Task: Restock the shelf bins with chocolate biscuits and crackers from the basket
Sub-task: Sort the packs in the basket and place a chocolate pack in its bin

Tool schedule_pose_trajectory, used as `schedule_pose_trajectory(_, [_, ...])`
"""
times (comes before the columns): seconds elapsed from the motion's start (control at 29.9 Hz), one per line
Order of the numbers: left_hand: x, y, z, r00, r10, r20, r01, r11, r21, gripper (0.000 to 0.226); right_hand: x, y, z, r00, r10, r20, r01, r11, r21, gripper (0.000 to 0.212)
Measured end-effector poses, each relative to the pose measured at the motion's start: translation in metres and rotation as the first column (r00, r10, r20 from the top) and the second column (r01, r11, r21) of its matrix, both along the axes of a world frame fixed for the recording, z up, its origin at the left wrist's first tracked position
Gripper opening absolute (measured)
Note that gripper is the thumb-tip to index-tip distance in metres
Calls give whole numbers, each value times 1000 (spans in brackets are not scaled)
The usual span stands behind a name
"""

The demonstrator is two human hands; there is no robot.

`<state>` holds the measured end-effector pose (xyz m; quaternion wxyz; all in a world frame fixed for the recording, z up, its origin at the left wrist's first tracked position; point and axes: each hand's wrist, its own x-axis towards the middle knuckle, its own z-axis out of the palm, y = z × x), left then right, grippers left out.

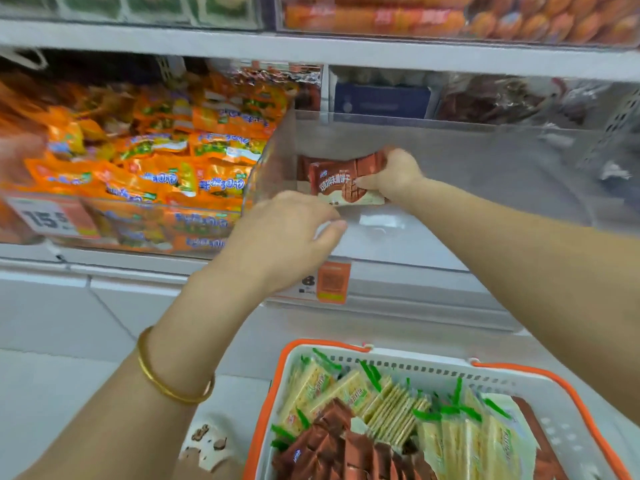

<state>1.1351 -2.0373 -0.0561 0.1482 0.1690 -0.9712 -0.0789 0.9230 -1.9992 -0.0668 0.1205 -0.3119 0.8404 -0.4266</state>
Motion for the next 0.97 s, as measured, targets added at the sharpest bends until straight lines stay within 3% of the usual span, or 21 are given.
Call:
schedule_pose_trajectory(0.27, [-4,-6,-10,995,4,95,9,991,-137,75,-29,-47,-30,972,-30,-232,73,981,181,35])
schedule_pose_trajectory(0.47, [-4,-6,-11,998,-3,58,9,994,-108,81,-32,-71,-44,965,-262,0,262,965,-12,73])
schedule_pose_trajectory(0.97, [-5,-4,-12,1000,10,14,-9,996,-93,79,-33,-67,-37,924,-359,130,356,933,44,78])
